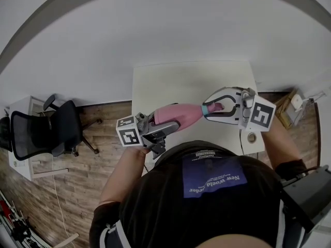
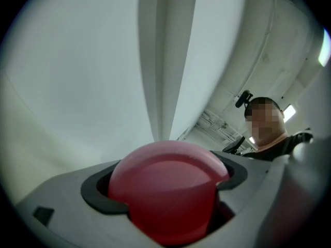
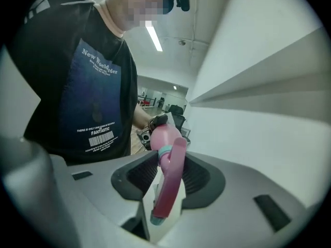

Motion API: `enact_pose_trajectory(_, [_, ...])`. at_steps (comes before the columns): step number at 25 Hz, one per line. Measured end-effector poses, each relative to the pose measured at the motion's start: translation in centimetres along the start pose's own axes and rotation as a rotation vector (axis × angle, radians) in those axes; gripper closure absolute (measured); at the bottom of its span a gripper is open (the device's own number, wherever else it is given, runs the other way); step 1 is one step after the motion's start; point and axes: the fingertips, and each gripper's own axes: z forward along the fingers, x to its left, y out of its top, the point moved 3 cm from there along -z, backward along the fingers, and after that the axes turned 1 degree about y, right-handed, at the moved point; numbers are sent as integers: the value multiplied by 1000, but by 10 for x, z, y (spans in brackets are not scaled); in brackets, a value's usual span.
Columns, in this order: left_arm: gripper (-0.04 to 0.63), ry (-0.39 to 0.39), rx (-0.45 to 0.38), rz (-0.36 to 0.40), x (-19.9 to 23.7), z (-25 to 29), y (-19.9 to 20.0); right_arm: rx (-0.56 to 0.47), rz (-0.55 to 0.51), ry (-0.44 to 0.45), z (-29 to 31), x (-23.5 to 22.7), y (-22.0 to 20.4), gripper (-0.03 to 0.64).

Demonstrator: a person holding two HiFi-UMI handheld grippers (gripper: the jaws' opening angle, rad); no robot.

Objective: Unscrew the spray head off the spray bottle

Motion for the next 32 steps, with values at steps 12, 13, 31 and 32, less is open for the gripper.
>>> enact_pose_trajectory(12, [101,55,-32,395,-13,-13,19,-236,344,-114,-24,-29,8,433])
enact_pose_trajectory(13, [101,63,-32,432,-14,-14,20,-267,396,-124,-30,-34,6,425])
enact_pose_trajectory(31, [101,139,170,1038,-37,-4,2,-701,1531,239,-14,-30,-46,354])
enact_pose_trajectory(32, [101,136,187,1056,-37,-6,1,-691,1536,262,-8,-29,-43,354])
